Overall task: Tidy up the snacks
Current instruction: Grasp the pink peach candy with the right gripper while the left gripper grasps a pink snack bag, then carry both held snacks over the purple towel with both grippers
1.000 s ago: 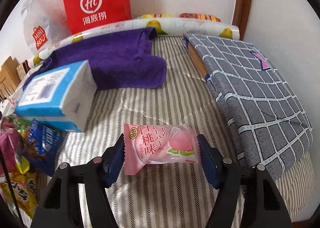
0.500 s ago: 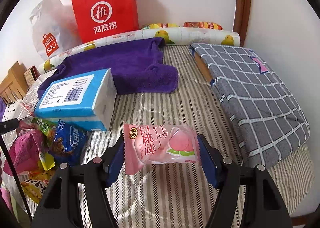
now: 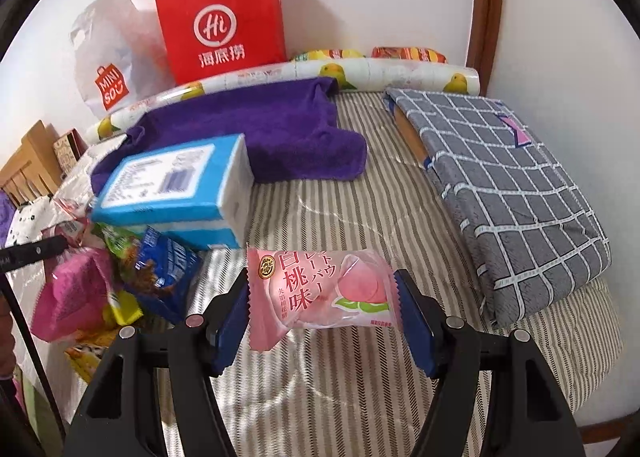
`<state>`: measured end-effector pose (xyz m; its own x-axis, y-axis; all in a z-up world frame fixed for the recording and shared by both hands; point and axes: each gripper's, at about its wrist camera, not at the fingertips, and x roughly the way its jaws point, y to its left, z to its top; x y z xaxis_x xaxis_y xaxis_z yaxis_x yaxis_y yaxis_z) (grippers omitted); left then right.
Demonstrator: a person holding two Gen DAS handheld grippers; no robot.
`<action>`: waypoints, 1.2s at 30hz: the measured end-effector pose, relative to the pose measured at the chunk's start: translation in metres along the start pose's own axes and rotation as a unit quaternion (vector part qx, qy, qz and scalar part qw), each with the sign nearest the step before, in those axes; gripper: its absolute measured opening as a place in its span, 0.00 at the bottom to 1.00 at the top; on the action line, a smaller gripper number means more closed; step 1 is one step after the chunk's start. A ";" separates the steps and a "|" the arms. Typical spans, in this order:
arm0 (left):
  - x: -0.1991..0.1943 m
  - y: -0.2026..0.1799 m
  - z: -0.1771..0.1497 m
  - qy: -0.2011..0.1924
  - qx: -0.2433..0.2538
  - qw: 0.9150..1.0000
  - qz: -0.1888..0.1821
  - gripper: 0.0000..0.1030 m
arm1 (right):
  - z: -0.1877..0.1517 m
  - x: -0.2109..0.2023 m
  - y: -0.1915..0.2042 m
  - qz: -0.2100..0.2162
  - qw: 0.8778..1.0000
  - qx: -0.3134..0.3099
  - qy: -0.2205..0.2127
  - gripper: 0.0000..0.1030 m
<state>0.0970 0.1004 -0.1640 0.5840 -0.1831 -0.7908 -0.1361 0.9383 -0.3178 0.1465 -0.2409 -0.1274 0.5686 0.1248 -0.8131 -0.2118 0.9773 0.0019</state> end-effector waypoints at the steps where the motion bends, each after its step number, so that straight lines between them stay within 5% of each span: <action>1: -0.004 0.002 0.001 -0.004 -0.001 1.000 0.002 0.54 | 0.001 -0.002 0.001 0.001 1.000 0.000 -0.002 0.65; 17: -0.068 -0.011 0.019 -0.064 0.019 0.998 -0.018 0.54 | 0.029 -0.057 0.043 -0.001 0.999 -0.019 -0.049 0.65; 36: -0.074 -0.052 0.069 -0.081 0.067 0.994 -0.036 0.54 | 0.077 -0.059 0.071 0.002 0.997 -0.040 -0.061 0.65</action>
<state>0.1164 0.0855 -0.0530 0.7106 -0.2117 -0.6709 0.0120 0.9571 -0.2894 0.1591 -0.1656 -0.0347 0.6594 0.1535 -0.7359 -0.2739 0.9607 -0.0450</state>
